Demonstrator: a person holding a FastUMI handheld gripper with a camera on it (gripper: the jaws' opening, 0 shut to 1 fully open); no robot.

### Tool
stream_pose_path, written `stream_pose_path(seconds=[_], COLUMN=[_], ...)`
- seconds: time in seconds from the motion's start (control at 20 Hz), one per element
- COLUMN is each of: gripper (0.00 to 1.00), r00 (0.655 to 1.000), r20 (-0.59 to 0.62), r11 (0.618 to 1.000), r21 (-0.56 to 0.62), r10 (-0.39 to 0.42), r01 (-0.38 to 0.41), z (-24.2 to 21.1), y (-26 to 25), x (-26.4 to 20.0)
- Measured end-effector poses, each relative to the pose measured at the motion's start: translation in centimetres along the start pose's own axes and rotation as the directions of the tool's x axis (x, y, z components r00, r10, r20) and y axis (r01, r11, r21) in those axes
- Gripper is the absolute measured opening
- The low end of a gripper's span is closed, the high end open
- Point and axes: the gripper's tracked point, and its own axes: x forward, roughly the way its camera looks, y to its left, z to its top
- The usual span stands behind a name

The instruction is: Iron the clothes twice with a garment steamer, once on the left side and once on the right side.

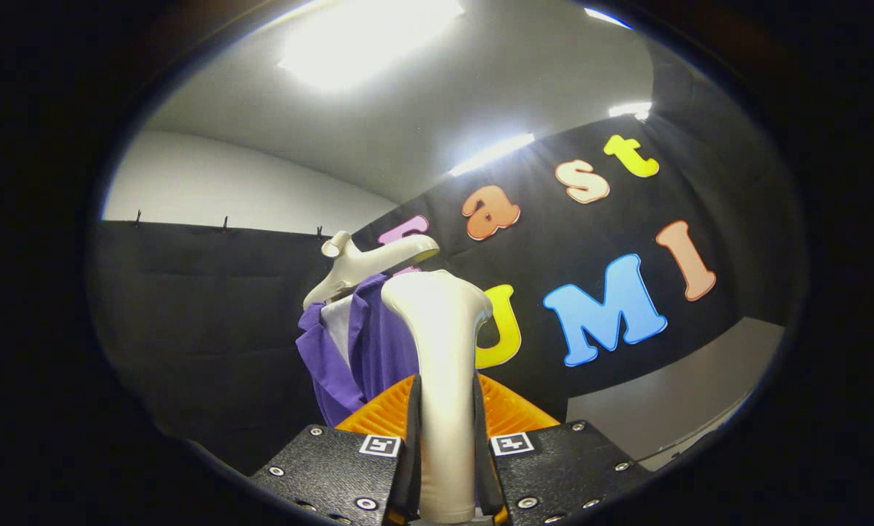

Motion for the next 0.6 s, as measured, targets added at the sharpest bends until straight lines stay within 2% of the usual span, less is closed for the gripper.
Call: stream_pose_path(seconds=[0.3,0.6], gripper=[0.31,0.31], r00=[0.998,0.993], r20=[0.066,0.105], r11=[0.989,0.964], r21=[-0.144,-0.253], r10=[-0.023,-0.052], r01=[0.032,0.077], z=[-0.2,-2.0], y=[5.0,7.8], x=[3.0,6.3])
